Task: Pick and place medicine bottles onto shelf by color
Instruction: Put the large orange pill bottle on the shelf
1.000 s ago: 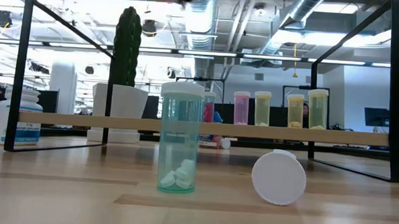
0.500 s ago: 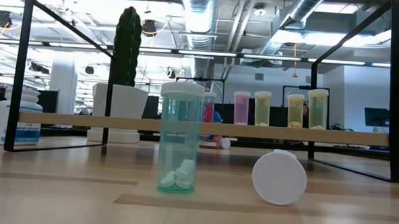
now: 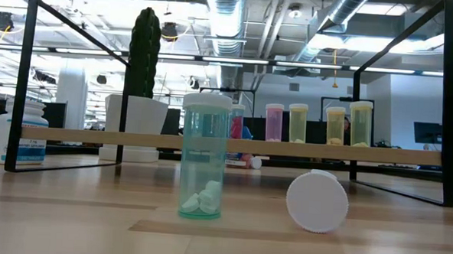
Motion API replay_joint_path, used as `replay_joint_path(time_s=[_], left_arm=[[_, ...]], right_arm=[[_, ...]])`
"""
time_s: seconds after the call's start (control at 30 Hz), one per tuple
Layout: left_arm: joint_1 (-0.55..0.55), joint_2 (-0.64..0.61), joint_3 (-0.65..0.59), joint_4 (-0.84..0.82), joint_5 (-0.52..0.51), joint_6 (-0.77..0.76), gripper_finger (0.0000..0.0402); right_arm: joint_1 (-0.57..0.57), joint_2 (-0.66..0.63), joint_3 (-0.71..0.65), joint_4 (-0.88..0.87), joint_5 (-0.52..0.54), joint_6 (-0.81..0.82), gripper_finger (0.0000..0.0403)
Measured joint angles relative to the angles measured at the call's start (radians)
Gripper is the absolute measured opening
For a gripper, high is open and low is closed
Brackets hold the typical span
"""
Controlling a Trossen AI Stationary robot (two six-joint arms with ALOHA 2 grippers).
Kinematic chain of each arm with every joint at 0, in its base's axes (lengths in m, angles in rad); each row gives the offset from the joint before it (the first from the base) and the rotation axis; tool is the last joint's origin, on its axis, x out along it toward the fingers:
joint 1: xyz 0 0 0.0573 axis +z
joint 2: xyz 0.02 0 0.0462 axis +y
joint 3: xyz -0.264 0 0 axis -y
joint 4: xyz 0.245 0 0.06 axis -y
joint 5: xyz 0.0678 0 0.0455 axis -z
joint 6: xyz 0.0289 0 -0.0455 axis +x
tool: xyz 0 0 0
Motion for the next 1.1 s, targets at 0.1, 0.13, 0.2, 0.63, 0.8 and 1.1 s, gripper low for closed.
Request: replay_joint_path(time_s=[0.1, 0.13, 0.2, 0.63, 0.8, 1.1], left_arm=[[0.031, 0.003, -0.001, -0.006, 0.082, 0.017, 0.0321], [0.037, 0.002, 0.000, -0.005, 0.096, 0.025, 0.0321], [0.046, -0.002, 0.000, -0.005, 0.113, 0.040, 0.0321], [0.110, 0.002, 0.011, -0.024, 0.115, 0.015, 0.0300], [0.109, 0.002, 0.011, -0.052, 0.110, -0.045, 0.0240], [0.110, 0.003, 0.011, -0.060, 0.129, -0.091, 0.0169]], right_arm=[[-0.024, 0.000, 0.000, -0.003, 0.001, 0.000, 0.0204], [-0.030, 0.000, 0.000, -0.009, 0.001, 0.002, 0.0204], [-0.040, 0.000, 0.000, -0.027, 0.001, 0.024, 0.0204], [-0.051, 0.001, 0.000, -0.080, -0.114, 0.170, 0.0205], [-0.053, 0.001, 0.000, -0.088, -0.122, 0.169, 0.0205], [-0.053, 0.001, 0.000, -0.113, -0.126, 0.164, 0.0205]])
